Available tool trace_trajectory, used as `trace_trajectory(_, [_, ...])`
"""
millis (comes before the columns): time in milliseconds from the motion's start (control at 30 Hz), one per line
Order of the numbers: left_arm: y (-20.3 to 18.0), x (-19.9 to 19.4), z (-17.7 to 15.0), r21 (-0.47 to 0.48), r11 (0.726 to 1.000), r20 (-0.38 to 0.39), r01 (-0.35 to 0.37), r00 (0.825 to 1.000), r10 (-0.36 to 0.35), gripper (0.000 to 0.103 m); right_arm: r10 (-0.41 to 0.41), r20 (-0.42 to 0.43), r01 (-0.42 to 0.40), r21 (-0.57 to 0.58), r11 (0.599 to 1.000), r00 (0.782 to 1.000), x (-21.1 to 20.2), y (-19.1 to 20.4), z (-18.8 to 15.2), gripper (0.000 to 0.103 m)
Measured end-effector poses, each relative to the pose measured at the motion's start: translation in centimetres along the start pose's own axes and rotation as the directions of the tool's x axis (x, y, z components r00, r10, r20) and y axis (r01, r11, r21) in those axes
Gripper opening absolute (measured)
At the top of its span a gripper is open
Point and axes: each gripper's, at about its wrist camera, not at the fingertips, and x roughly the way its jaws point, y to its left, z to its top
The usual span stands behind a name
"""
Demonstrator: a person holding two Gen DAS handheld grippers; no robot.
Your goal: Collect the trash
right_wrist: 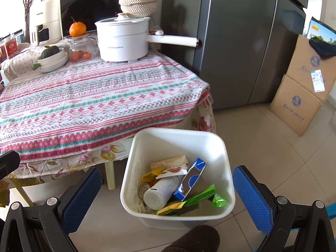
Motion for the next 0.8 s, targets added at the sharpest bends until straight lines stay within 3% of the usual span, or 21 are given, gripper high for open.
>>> trace_trajectory(667, [-0.12,-0.01,0.07,0.001,1.0,-0.015,0.003,1.0,-0.003,0.103,-0.001,-0.004,0.001,0.005,1.0,1.0,-0.08,0.04,-0.02,0.102])
trace_trajectory(800, [0.49,0.13,0.05,-0.052,0.998,-0.04,0.028,0.999,-0.03,0.103,0.0,-0.004,0.001,0.007,1.0,1.0,-0.07,0.01,-0.01,0.102])
